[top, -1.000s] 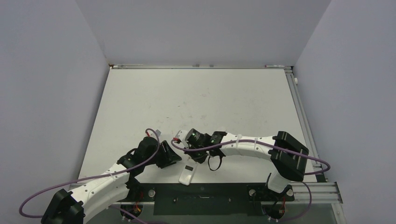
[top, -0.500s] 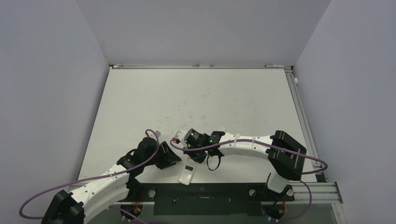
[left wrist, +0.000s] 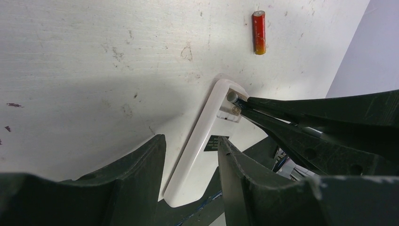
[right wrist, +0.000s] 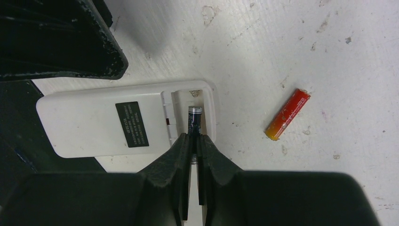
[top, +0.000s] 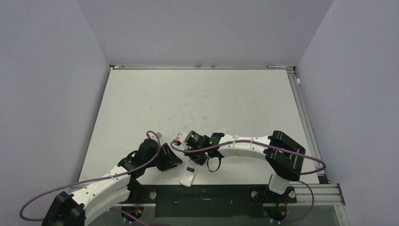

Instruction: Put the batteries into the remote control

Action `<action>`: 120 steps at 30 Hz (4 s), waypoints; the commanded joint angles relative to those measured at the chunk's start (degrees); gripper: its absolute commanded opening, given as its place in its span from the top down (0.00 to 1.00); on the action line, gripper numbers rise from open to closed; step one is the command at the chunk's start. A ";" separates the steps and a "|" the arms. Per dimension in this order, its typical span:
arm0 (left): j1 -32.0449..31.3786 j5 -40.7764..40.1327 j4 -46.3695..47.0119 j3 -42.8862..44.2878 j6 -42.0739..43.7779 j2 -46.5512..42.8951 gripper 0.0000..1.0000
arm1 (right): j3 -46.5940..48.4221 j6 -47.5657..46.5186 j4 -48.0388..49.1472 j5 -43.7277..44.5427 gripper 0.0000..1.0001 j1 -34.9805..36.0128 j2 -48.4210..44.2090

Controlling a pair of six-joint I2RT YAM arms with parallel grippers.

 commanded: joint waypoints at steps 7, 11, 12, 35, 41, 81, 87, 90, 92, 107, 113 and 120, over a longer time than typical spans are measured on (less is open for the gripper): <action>0.53 0.84 2.00 -0.01 0.77 0.41 0.58 | 1.30 -0.11 2.99 0.13 0.92 -0.92 0.28; 0.57 0.97 2.30 -0.11 0.77 0.48 0.58 | 1.32 -0.10 3.19 -0.07 0.92 -1.05 0.74; 0.61 1.00 2.27 -0.11 0.72 0.50 0.58 | 1.41 -0.11 3.17 -0.09 0.92 -1.05 0.87; 0.88 1.44 2.75 0.27 0.69 1.12 0.58 | 1.17 0.15 3.11 -0.06 0.92 -1.01 1.17; 0.88 1.68 2.87 0.37 0.66 1.29 0.58 | 1.25 0.35 3.54 1.05 0.80 -1.07 0.94; -3.88 5.23 1.87 -3.31 -3.50 0.74 0.56 | -6.94 15.18 5.07 10.86 0.64 -0.97 -14.94; -7.67 4.71 1.29 -3.68 -5.19 0.83 0.56 | -8.20 17.21 5.83 12.42 0.61 -1.05 -15.40; -9.96 4.09 2.08 -3.67 -6.75 1.09 0.56 | -8.84 18.75 6.48 13.18 0.60 -1.10 -15.39; -11.19 3.38 2.94 -3.62 -7.60 1.37 0.56 | -9.16 19.87 6.74 14.01 0.59 -1.18 -15.46; -16.18 0.00 7.92 -0.36 -8.74 8.92 0.56 | -11.13 24.58 9.05 15.10 0.58 -2.17 -15.77; -16.07 -5.27 -0.99 3.45 -4.83 6.44 0.48 | -11.94 27.04 11.21 15.65 0.58 -2.76 -17.04; -13.09 -10.06 -8.52 7.70 0.33 4.81 0.43 | -13.41 29.46 14.65 14.85 0.60 -3.64 -18.41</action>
